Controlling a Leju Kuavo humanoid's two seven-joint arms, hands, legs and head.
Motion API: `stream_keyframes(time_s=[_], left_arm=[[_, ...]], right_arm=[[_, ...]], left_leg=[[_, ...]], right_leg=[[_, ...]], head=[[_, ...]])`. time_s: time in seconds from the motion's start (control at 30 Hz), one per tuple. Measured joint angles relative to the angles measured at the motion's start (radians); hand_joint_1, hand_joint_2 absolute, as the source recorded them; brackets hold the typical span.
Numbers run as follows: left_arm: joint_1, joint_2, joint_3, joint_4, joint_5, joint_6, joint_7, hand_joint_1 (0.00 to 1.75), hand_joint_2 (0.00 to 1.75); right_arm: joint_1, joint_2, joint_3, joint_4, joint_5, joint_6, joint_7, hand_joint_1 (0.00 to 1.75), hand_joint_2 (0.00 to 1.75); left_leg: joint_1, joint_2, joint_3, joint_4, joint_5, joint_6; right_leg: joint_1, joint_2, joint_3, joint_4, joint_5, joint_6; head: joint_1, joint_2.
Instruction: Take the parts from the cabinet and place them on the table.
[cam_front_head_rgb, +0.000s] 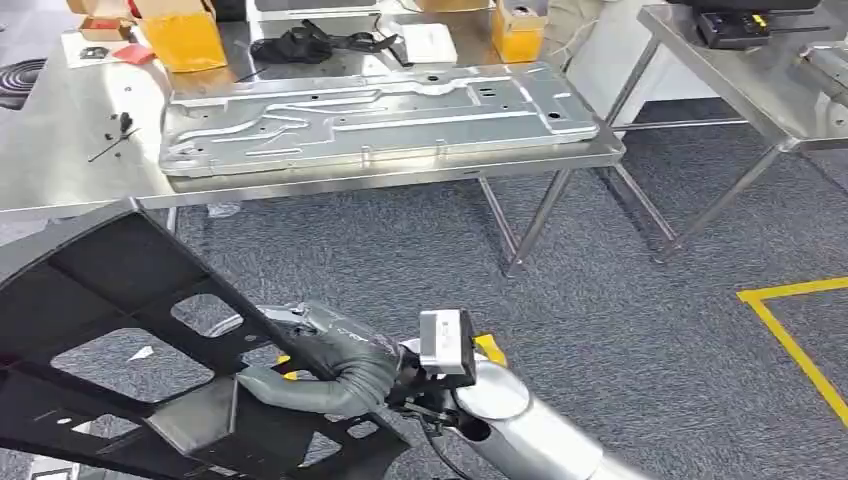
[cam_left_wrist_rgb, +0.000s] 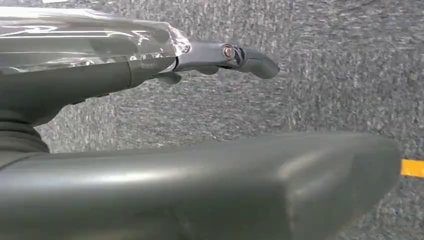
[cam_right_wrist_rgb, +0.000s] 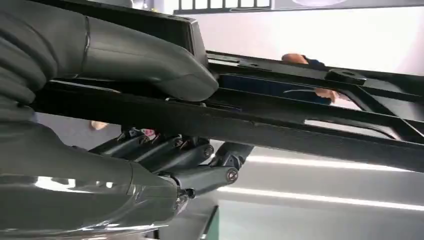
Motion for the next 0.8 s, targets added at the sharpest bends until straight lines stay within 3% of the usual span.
stream_keyframes(time_s=[0.03,0.07,0.17,0.23,0.3,0.33,0.37,0.4,0.43,0.47,0.53,0.6,0.63,0.7,0.73,0.77,0.8], left_arm=[[-0.001,-0.002,0.000,0.000,0.000,0.000,0.000,0.00,1.75],[0.000,-0.006,0.000,0.000,0.000,0.000,0.000,0.00,1.75],[-0.003,-0.006,0.000,0.000,0.000,-0.003,0.000,0.00,1.75],[-0.005,-0.006,0.001,0.000,-0.002,-0.007,0.000,0.00,1.75],[-0.005,-0.007,0.001,0.000,-0.006,-0.008,0.000,0.00,1.75],[-0.005,-0.006,0.002,0.000,-0.009,-0.008,0.000,0.00,1.75],[-0.003,-0.005,0.003,0.000,-0.010,-0.008,0.000,0.00,1.75],[-0.001,-0.005,0.004,0.000,-0.011,-0.008,0.000,0.00,1.75],[0.000,-0.005,0.005,0.000,-0.011,-0.008,0.000,0.00,1.75],[0.000,-0.005,0.005,0.000,-0.012,-0.009,0.000,0.00,1.75],[-0.002,-0.003,0.005,0.000,-0.013,-0.009,0.000,0.00,1.75],[-0.005,-0.003,0.006,0.000,-0.014,-0.009,0.000,0.00,1.75],[-0.005,-0.003,0.006,0.000,-0.014,-0.009,0.002,0.00,1.75],[-0.001,-0.003,0.006,0.000,-0.014,-0.009,0.000,0.00,1.75],[-0.001,-0.003,0.006,0.000,-0.014,-0.009,0.000,0.00,1.75],[-0.002,-0.003,0.006,0.000,-0.014,-0.009,0.000,0.00,1.75],[-0.004,-0.003,0.006,0.000,-0.014,-0.009,0.000,0.00,1.75]], right_arm=[[-0.001,0.000,0.001,0.000,0.000,0.000,0.000,1.75,1.75],[-0.001,-0.001,0.001,0.000,0.000,0.000,0.000,1.75,1.75],[-0.002,0.000,0.003,0.000,-0.001,0.001,0.000,1.75,1.75],[-0.001,0.003,0.003,-0.005,-0.002,0.002,0.000,1.75,1.75],[-0.006,0.006,0.004,-0.005,-0.002,0.005,-0.001,1.75,1.75],[-0.005,0.005,0.005,-0.005,-0.002,0.006,-0.001,1.75,1.75],[-0.004,0.005,0.005,-0.005,-0.002,0.006,-0.001,1.75,1.75],[-0.004,0.005,0.006,-0.005,-0.002,0.006,-0.001,1.75,1.75],[-0.004,0.005,0.006,-0.005,-0.002,0.006,0.000,1.75,1.75],[-0.004,0.005,0.006,-0.005,0.000,0.006,0.000,1.75,1.75],[-0.007,0.005,0.008,-0.005,0.005,0.006,0.000,1.75,1.75],[-0.012,0.004,0.011,-0.004,0.007,0.007,0.002,1.75,1.75],[-0.013,0.004,0.011,-0.004,0.007,0.007,0.001,1.75,1.75],[-0.014,0.004,0.014,-0.004,0.007,0.006,0.001,1.75,1.75],[-0.016,0.004,0.015,-0.004,0.007,0.006,0.001,1.75,1.75],[-0.018,0.004,0.015,-0.004,0.007,0.006,0.001,1.75,1.75],[-0.020,0.004,0.016,-0.004,0.007,0.006,0.001,1.75,1.75]], left_leg=[[0.000,0.000,0.009,-0.001,-0.007,-0.003],[0.000,0.001,0.011,-0.006,-0.009,-0.006],[0.005,0.003,0.010,-0.012,-0.012,-0.024],[0.003,0.006,0.017,-0.012,-0.022,-0.031],[0.003,0.006,-0.025,0.077,-0.066,-0.034],[0.003,0.006,-0.079,0.173,-0.105,-0.038],[0.003,0.006,-0.125,0.247,-0.125,-0.041],[0.003,0.006,-0.153,0.285,-0.124,-0.043],[0.004,0.006,-0.160,0.274,-0.094,-0.045],[0.005,0.006,-0.143,0.216,-0.043,-0.047],[0.007,0.008,-0.076,0.047,0.065,-0.048],[0.001,0.007,-0.053,0.007,0.039,-0.034],[-0.002,0.006,-0.057,0.012,0.035,-0.024],[-0.004,0.005,-0.056,0.011,0.031,-0.013],[0.003,0.005,-0.049,0.005,0.031,-0.006],[0.003,0.005,-0.044,0.003,0.028,-0.002],[0.004,0.005,-0.041,0.003,0.026,0.002]], right_leg=[[0.006,0.001,0.031,-0.090,0.043,-0.014],[0.008,-0.001,0.043,-0.090,0.024,-0.019],[0.017,0.000,0.049,-0.113,0.016,-0.029],[0.004,-0.004,0.069,-0.144,0.019,-0.032],[0.004,-0.004,0.081,-0.151,0.015,-0.039],[0.006,-0.005,0.085,-0.151,0.011,-0.043],[0.006,-0.004,0.088,-0.150,0.007,-0.045],[0.007,-0.002,0.091,-0.149,0.003,-0.045],[0.006,-0.001,0.098,-0.148,-0.003,-0.044],[0.006,0.001,0.106,-0.146,-0.010,-0.042],[0.004,0.001,0.126,-0.138,-0.030,-0.034],[0.011,0.002,0.123,-0.127,-0.041,-0.021],[0.010,0.001,0.121,-0.130,-0.041,-0.020],[0.009,0.000,0.125,-0.134,-0.045,-0.014],[0.007,0.000,0.126,-0.130,-0.054,-0.005],[0.007,-0.001,0.118,-0.105,-0.066,0.003],[0.004,-0.001,0.089,-0.046,-0.094,0.008]], head=[[0.000,0.000],[-0.003,0.000],[0.001,0.000],[0.000,0.000],[-0.001,0.000],[-0.001,0.000],[-0.001,0.000],[-0.001,0.000],[-0.001,0.000],[-0.001,0.000],[-0.001,0.000],[-0.004,0.000],[-0.002,0.000],[-0.002,0.000],[-0.002,0.000],[0.000,0.000],[0.000,0.000]])
